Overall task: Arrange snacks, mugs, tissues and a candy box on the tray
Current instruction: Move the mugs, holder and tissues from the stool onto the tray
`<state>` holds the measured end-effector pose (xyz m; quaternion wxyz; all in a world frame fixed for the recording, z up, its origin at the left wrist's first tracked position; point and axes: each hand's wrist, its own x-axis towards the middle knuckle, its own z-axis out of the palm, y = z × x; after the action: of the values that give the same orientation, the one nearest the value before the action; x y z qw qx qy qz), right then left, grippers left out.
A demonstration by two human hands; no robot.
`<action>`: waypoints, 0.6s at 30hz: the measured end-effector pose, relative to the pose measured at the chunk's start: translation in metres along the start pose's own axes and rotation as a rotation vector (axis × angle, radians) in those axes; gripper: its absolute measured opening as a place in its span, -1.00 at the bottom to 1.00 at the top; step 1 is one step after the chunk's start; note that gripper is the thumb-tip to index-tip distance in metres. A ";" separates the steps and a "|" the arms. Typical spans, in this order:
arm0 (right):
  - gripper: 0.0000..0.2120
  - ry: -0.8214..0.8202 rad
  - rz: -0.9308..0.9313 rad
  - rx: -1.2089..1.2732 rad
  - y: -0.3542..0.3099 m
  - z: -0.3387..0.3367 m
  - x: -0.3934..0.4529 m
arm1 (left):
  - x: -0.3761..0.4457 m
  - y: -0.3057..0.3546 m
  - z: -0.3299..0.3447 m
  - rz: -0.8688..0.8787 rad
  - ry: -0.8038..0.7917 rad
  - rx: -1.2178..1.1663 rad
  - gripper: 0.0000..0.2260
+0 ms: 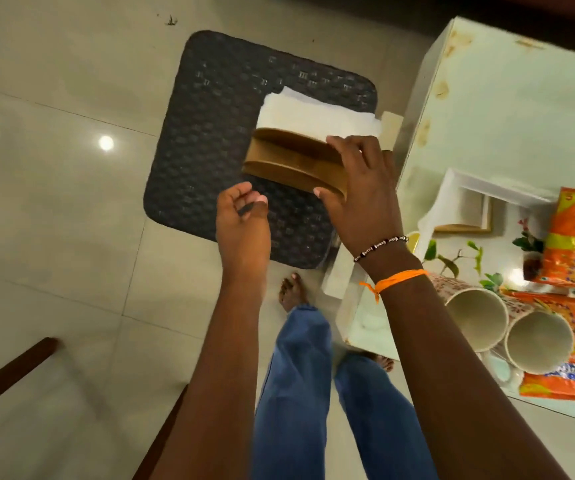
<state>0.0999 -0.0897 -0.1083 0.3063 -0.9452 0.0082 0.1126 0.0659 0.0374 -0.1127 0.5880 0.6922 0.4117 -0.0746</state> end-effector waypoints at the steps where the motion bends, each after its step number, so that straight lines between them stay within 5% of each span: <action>1: -0.48 0.005 0.011 0.007 0.000 0.001 0.001 | 0.004 0.002 0.000 -0.003 0.010 0.006 -0.80; 9: -0.56 -0.060 -0.052 0.041 0.009 -0.010 -0.008 | -0.006 0.001 0.016 0.015 0.006 0.122 -0.58; 18: -0.61 0.016 -0.011 0.054 0.092 -0.087 -0.084 | -0.091 -0.014 0.066 0.109 -0.037 0.068 -0.75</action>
<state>0.0285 -0.2189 -0.0749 0.3322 -0.9375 0.0083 0.1031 0.0234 -0.0647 -0.0894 0.5748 0.7319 0.3595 -0.0692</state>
